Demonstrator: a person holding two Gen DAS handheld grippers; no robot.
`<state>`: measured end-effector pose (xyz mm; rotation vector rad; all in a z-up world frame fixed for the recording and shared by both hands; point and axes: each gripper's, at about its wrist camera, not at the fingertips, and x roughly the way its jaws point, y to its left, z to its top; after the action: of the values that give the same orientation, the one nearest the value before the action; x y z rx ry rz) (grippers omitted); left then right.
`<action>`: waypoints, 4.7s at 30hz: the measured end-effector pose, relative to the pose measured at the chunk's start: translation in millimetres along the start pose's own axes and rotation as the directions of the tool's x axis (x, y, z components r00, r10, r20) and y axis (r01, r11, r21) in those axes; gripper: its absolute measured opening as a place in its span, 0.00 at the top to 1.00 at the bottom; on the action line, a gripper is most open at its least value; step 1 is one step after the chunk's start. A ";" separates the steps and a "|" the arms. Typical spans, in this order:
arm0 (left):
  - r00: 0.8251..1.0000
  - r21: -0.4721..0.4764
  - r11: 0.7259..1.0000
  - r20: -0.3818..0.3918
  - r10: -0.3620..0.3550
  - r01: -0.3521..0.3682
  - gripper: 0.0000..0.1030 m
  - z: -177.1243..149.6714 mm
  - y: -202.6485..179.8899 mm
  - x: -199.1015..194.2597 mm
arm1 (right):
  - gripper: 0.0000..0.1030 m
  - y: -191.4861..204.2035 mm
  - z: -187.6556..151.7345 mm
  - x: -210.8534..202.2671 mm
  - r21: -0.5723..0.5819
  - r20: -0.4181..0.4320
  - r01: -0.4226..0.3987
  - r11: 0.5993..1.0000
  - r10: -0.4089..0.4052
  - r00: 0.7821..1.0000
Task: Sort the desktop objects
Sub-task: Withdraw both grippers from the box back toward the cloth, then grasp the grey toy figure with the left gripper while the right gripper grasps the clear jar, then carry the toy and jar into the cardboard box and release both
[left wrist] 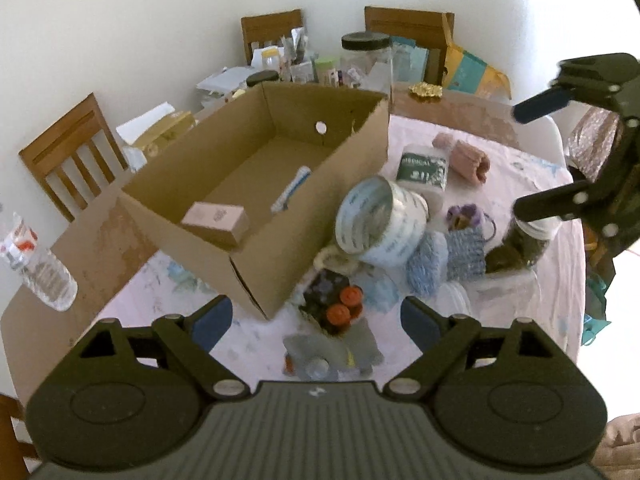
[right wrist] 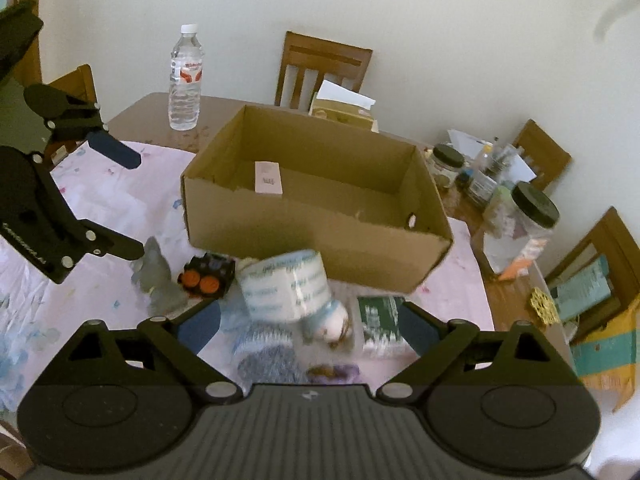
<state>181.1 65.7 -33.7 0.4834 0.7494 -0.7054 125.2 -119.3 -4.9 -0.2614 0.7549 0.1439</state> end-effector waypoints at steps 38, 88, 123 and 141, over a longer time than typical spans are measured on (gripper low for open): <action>0.995 -0.126 0.989 -0.081 0.060 -0.070 0.11 -40.7 -19.7 69.6 | 0.04 -12.3 -91.5 0.0 0.247 -0.111 0.116 0.962 -0.090 0.990; 0.996 -0.132 0.990 -0.072 0.045 -0.054 0.28 -6.0 -22.1 18.9 | 0.42 -46.4 -64.6 16.9 0.000 -0.117 -0.026 1.000 0.026 0.993; 0.986 -0.203 0.965 -0.006 0.167 -0.165 0.28 88.5 29.7 1.8 | 0.42 -80.1 67.2 47.4 -0.210 0.060 -0.108 0.972 0.123 0.991; 0.982 -0.252 0.949 -0.056 0.180 -0.188 0.28 99.3 63.1 53.3 | 0.42 -90.2 112.9 87.2 -0.229 0.056 -0.126 0.965 0.143 0.988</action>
<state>299.1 24.9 -0.4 0.3234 0.8020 -0.4191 282.3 -170.5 30.0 -0.4186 0.6851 0.3676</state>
